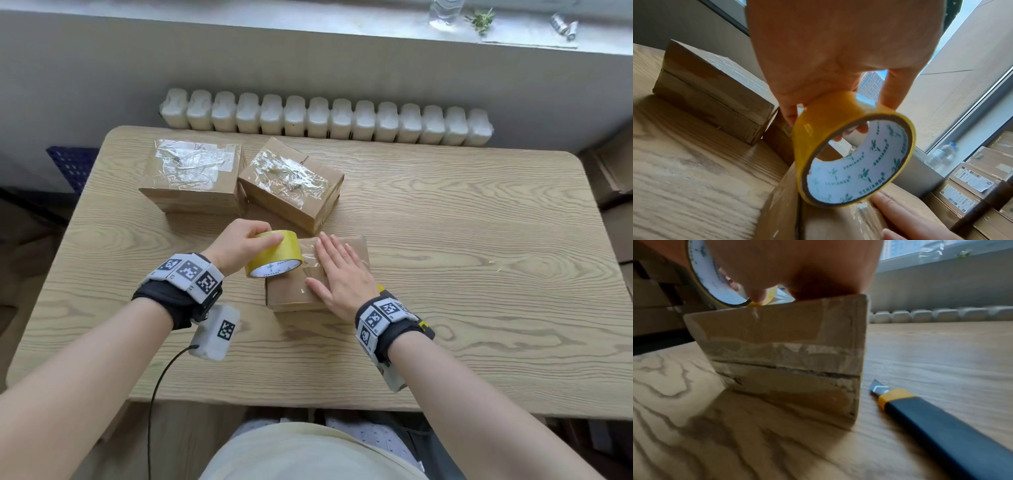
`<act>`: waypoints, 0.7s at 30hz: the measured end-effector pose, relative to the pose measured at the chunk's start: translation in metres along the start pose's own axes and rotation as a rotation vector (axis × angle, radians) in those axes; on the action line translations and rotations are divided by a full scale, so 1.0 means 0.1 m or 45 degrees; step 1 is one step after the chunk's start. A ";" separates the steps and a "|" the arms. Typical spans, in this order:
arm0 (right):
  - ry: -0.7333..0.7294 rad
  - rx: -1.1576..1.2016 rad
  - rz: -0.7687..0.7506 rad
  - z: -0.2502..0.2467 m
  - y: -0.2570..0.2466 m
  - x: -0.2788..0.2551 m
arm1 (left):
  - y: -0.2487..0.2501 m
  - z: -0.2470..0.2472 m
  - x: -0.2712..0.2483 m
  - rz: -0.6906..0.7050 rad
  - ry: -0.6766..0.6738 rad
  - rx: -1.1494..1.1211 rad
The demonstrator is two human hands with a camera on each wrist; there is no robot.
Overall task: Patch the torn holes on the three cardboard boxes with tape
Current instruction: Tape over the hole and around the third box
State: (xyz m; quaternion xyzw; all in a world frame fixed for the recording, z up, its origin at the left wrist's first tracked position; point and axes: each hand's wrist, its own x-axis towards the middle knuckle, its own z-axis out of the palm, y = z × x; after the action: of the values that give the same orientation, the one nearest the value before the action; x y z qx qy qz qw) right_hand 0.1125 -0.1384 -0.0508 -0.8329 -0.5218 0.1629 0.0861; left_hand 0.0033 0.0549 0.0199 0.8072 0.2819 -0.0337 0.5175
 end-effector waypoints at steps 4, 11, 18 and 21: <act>0.002 -0.066 -0.053 0.02 -0.06 0.02 | 0.00 0.03 0.01 0.013 0.038 -0.016; -0.076 -0.019 -0.094 0.04 -0.10 0.05 | 0.04 0.06 0.03 0.013 0.049 -0.026; -0.127 -0.056 -0.129 0.08 -0.08 0.07 | 0.09 0.08 0.02 -0.021 0.040 0.012; -0.135 -0.063 -0.147 0.07 -0.08 0.07 | 0.13 0.04 0.01 -0.044 -0.005 0.066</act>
State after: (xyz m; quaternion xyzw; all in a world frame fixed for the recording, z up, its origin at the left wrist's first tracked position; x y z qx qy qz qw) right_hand 0.1064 -0.1286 -0.0565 -0.7934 -0.5768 0.1886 0.0469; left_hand 0.0121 0.0476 0.0283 0.8153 0.2940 -0.0516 0.4962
